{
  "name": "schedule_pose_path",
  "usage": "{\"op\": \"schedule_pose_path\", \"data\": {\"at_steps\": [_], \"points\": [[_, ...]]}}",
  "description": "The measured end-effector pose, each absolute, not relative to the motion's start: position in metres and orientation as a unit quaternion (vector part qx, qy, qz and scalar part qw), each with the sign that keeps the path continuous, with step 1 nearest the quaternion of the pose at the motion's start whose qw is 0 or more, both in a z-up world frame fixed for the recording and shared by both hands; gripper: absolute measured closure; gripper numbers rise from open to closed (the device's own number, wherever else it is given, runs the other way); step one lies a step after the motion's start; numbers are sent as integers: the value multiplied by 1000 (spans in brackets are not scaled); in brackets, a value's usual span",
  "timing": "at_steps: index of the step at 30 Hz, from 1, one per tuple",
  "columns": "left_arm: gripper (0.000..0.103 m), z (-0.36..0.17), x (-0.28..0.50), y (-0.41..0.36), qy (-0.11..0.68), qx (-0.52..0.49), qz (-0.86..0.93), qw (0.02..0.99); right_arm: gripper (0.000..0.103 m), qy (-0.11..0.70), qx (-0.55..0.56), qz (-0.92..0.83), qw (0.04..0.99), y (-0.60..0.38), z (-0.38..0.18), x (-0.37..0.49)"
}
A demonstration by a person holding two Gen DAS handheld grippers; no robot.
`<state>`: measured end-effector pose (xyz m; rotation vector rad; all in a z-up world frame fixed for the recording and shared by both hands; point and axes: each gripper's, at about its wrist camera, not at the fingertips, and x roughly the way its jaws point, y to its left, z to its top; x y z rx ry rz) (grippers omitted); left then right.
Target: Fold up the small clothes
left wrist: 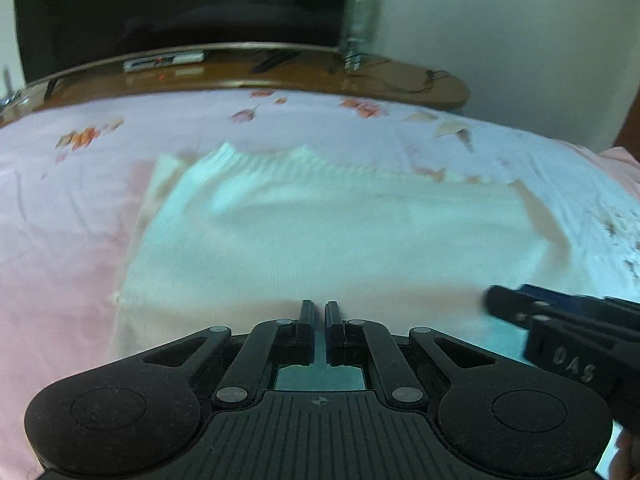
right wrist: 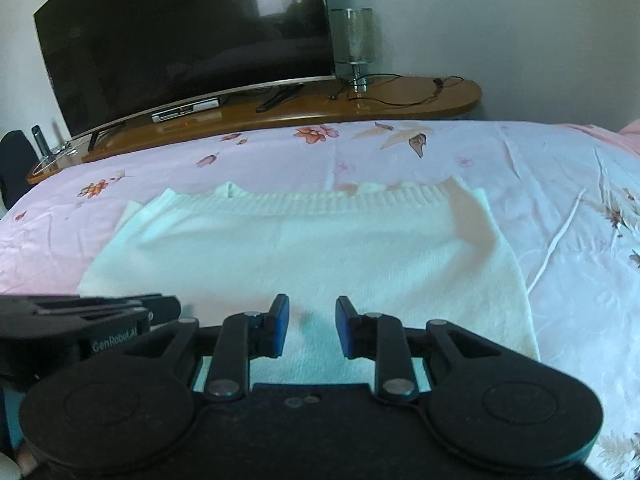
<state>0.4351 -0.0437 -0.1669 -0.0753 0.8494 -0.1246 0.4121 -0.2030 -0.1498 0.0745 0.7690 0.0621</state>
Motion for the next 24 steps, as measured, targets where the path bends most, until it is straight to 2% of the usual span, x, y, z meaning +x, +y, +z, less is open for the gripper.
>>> {"op": "schedule_pose_path", "data": {"at_steps": [15,20,24], "points": [[100,-169,430,11,403,-72,-20,912,82,376,36,-2,926,-280,-168,405],[100,-177,426,26,404,-76,-4,912,81,369,82,-8,926,-294,-169,396],[100,-176,425,16,400,-48,0,915,78,354,14,-18,935,-274,-176,396]]}}
